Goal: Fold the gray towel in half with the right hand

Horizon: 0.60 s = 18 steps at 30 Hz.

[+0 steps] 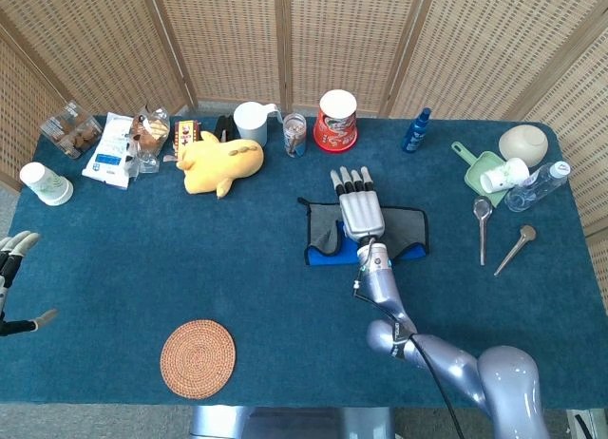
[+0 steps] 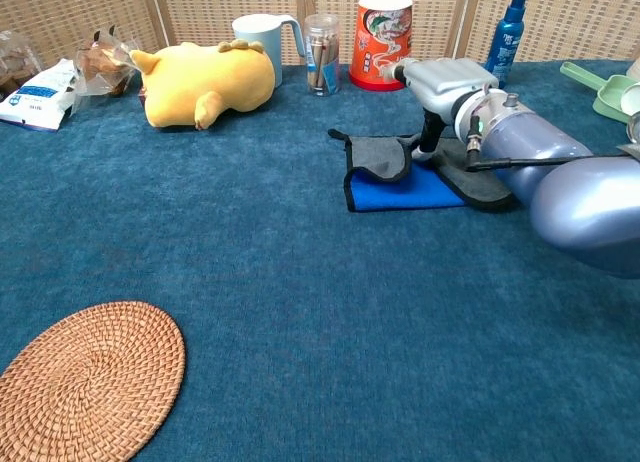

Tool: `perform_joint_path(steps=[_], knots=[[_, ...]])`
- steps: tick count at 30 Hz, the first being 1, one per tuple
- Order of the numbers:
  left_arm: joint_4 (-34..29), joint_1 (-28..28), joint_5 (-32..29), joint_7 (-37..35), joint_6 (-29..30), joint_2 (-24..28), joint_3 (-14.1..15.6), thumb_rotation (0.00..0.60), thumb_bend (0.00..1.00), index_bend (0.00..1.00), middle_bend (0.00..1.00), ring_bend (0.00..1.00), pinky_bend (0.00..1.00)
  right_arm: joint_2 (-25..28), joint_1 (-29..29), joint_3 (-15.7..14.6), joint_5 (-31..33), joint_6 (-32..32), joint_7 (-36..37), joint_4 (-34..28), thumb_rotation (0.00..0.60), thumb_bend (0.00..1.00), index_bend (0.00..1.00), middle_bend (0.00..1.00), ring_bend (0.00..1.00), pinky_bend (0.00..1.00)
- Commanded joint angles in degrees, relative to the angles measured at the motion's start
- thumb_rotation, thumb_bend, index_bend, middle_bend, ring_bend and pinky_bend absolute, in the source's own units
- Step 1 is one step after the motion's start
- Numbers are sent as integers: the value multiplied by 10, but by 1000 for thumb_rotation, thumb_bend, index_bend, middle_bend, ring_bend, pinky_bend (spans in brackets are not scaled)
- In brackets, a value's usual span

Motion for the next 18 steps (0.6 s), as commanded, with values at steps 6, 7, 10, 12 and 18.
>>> perform_joint_path(steps=[6,7,10,12,18], knots=[[-1,1,3,-3,2,1,1,600,114,0,0,0,0,21,-11,-5,0,14,12,-38,600,0,0,0,0,86],[-1,1,4,-4,2,1,1,600,115,0,0,0,0,25,-12,-6,-2,18,13,-46,600,0,0,0,0,86],[-1,1,6,-5,3,1,1,600,113,0,0,0,0,35,-15,-10,-8,27,16,-72,600,0,0,0,0,86],[0,1,7,-6,3,2,1,600,114,0,0,0,0,43,-18,-12,-13,35,16,-93,600,0,0,0,0,86],[0,1,11,-10,3,3,2,600,113,0,0,0,0,81,-45,-40,-42,67,21,-183,600,0,0,0,0,93]])
